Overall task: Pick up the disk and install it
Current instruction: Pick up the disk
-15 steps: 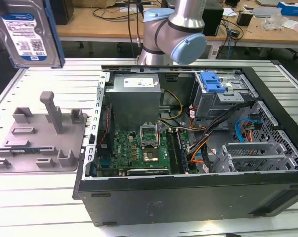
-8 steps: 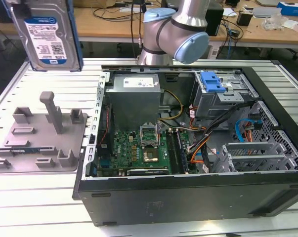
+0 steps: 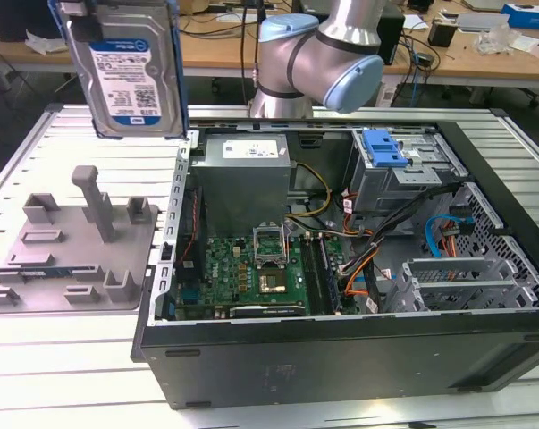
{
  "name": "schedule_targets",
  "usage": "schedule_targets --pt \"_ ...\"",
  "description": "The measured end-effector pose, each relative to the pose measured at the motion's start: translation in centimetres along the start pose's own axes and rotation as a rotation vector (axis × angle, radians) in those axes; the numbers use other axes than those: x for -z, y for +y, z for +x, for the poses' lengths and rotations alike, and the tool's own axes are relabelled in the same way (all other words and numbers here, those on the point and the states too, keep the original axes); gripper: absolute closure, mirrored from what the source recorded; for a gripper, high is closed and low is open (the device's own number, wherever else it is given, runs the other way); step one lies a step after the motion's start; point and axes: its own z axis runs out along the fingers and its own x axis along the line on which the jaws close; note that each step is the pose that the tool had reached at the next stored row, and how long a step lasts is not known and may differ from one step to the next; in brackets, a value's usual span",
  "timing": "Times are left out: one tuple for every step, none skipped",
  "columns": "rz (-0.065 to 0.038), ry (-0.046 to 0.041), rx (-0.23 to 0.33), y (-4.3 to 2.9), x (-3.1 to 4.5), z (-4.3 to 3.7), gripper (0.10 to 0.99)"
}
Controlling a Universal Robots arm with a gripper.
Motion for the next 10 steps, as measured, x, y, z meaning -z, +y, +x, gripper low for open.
schedule_targets --pt "0.000 -0.0001 0.000 -0.62 0.00 0.33 0.722" --pt "0.000 0.0000 0.000 -0.99 0.00 0.53 0.722" --pt "0.000 0.0000 0.000 -1.33 0.00 0.73 0.722" --pt "0.000 -0.0001 0.000 -1.78 0.00 1.00 0.722" --pt "0.000 -0.0001 0.000 -2.03 0.00 1.19 0.722" --pt "0.000 -0.0001 0.000 -2.40 -0.01 1.55 0.722" --pt "0.000 -0.0001 0.000 -2.63 -0.01 1.77 0.722" --pt "0.000 -0.0001 0.000 -2.88 -0.01 2.01 0.722" --pt "0.000 -0.0001 0.000 -3.48 -0.01 2.51 0.722" --pt "0.000 0.0000 0.000 -4.19 -0.01 3.10 0.722"
